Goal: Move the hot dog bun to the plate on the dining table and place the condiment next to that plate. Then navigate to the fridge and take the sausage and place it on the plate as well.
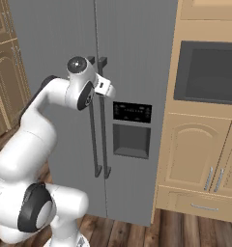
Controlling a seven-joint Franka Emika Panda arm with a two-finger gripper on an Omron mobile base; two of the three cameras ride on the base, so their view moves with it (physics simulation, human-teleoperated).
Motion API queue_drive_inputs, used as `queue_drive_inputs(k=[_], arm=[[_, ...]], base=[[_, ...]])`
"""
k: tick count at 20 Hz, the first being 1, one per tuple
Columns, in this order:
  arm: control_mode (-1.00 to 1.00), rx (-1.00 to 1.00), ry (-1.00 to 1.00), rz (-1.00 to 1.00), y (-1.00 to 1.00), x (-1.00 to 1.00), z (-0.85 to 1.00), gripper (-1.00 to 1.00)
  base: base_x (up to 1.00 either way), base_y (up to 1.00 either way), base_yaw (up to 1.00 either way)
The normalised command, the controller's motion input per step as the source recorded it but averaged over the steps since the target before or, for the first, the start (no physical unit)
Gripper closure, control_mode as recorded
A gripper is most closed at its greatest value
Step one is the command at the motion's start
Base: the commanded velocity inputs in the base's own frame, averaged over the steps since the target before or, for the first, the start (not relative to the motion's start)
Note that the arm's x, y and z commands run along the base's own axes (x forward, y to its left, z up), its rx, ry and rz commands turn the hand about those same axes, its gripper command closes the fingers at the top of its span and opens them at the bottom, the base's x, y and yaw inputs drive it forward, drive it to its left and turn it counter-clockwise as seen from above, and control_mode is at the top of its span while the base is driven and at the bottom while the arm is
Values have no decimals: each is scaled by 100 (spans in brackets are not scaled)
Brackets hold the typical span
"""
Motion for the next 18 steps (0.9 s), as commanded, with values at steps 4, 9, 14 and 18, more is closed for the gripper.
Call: queue_drive_inputs(k=[4,9,14,18], arm=[[-100,-3,0,0,-1,34,-3,-100],[-100,-3,0,4,1,39,-2,-100],[-100,-5,-5,8,2,25,-10,-100],[-100,-3,-11,5,0,23,-8,-100]], base=[[0,0,0],[0,0,0],[0,0,0],[0,0,0]])
